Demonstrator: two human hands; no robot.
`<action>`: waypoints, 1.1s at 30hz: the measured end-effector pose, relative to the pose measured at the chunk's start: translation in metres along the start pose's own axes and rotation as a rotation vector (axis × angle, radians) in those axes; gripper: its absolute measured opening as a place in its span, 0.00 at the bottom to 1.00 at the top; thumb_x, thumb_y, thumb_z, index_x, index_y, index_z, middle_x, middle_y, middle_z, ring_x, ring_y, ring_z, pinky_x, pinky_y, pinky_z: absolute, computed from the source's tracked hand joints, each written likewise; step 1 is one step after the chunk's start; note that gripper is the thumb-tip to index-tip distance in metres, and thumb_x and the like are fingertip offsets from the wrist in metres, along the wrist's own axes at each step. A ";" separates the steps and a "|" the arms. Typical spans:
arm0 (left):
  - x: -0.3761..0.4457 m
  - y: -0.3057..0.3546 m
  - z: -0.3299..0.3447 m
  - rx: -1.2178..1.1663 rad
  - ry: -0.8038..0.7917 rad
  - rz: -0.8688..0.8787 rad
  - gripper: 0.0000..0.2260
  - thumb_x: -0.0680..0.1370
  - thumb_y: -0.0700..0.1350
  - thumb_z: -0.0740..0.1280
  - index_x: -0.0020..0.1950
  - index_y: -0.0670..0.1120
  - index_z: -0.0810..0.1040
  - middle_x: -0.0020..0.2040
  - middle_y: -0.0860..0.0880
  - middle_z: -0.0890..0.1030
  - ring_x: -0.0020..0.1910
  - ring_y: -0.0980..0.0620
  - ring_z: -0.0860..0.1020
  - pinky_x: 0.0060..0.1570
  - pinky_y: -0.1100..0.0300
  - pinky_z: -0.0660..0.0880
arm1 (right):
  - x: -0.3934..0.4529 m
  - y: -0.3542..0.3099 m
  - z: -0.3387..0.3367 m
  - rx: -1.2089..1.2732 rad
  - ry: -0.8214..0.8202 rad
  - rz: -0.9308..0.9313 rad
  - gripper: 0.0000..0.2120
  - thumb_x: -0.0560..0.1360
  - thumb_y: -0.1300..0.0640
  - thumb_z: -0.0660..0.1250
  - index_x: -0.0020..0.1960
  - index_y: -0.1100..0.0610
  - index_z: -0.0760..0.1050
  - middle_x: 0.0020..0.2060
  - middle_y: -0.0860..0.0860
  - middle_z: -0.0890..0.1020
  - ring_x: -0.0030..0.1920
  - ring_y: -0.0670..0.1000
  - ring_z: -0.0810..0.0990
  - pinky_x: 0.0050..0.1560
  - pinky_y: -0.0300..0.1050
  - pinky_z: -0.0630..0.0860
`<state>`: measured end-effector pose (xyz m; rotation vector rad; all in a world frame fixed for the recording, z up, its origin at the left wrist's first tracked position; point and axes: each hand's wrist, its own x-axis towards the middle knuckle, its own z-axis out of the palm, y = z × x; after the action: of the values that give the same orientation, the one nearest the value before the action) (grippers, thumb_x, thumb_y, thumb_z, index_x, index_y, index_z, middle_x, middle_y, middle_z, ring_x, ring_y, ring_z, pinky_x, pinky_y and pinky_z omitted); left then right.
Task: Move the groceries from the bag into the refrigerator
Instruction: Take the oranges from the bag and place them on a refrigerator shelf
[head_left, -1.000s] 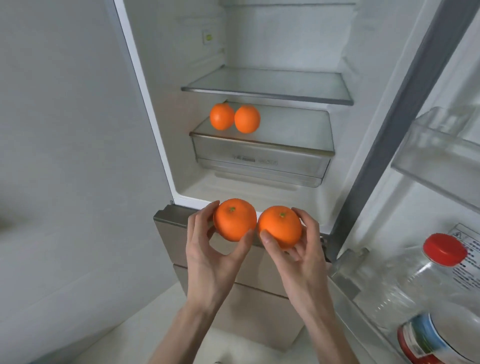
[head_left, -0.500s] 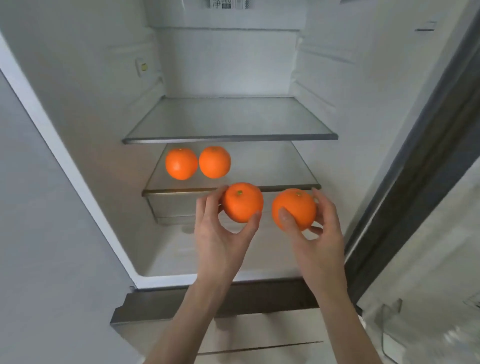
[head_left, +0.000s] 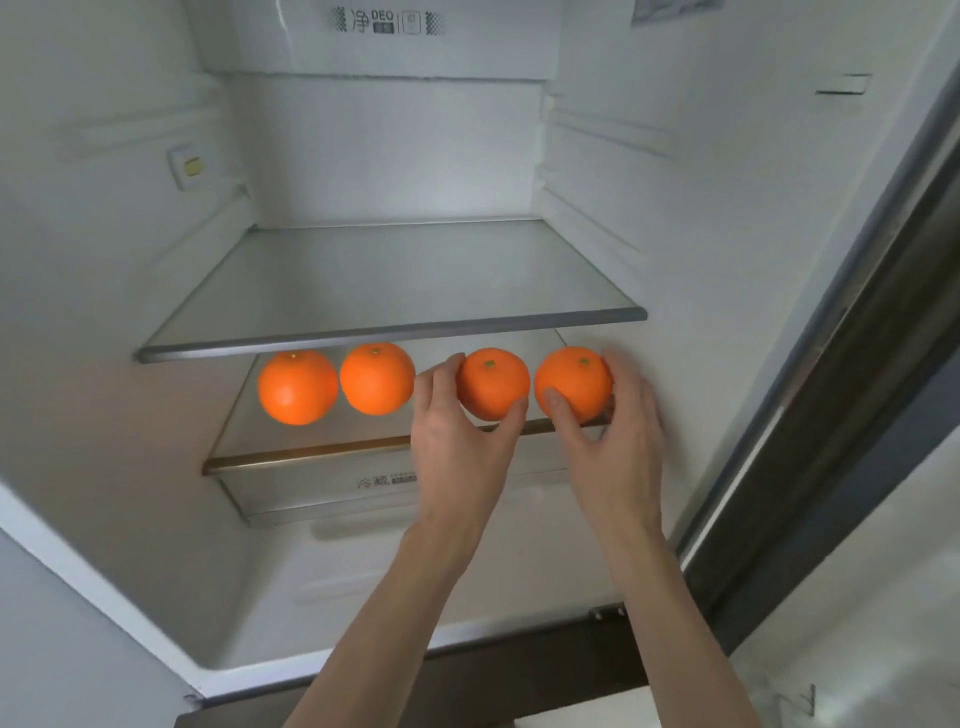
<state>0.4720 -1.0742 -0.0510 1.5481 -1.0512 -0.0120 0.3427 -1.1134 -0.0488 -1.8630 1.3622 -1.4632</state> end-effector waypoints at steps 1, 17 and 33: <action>0.003 -0.001 0.004 0.014 -0.002 -0.005 0.32 0.72 0.52 0.80 0.72 0.46 0.73 0.64 0.52 0.75 0.59 0.58 0.75 0.52 0.78 0.66 | 0.004 0.003 0.003 -0.016 0.000 0.007 0.36 0.76 0.43 0.73 0.79 0.49 0.63 0.73 0.48 0.72 0.69 0.50 0.74 0.62 0.44 0.74; 0.022 -0.016 0.034 0.161 -0.044 -0.071 0.30 0.76 0.51 0.76 0.75 0.46 0.70 0.67 0.50 0.76 0.57 0.61 0.71 0.54 0.65 0.68 | 0.029 0.015 0.036 -0.130 -0.038 0.057 0.34 0.80 0.41 0.67 0.81 0.50 0.59 0.74 0.50 0.72 0.70 0.53 0.74 0.60 0.40 0.69; 0.004 -0.013 0.021 0.348 -0.067 0.137 0.32 0.77 0.47 0.76 0.77 0.42 0.67 0.72 0.45 0.74 0.71 0.46 0.73 0.66 0.58 0.73 | 0.021 0.009 0.022 -0.183 -0.084 0.061 0.41 0.79 0.39 0.66 0.84 0.50 0.49 0.81 0.50 0.62 0.79 0.52 0.65 0.69 0.41 0.63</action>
<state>0.4704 -1.0942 -0.0653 1.7920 -1.2603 0.2259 0.3576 -1.1407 -0.0532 -1.9507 1.5431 -1.2530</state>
